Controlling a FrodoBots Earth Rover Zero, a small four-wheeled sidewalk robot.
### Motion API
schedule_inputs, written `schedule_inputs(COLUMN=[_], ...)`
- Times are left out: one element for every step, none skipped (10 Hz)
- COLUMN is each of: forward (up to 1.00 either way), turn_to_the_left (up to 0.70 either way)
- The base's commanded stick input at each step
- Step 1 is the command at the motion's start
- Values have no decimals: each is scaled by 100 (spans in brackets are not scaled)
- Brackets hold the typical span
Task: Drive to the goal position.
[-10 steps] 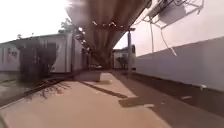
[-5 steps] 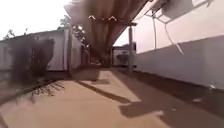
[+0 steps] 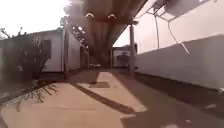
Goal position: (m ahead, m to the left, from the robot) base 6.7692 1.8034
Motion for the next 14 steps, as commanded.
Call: schedule_inputs(forward=[70,70,70,70,70,70,70,70,70,70,70,70,70,70], turn_to_the_left=[0,3,7,10,13,12,8,4,0,0,0,0,0,0])
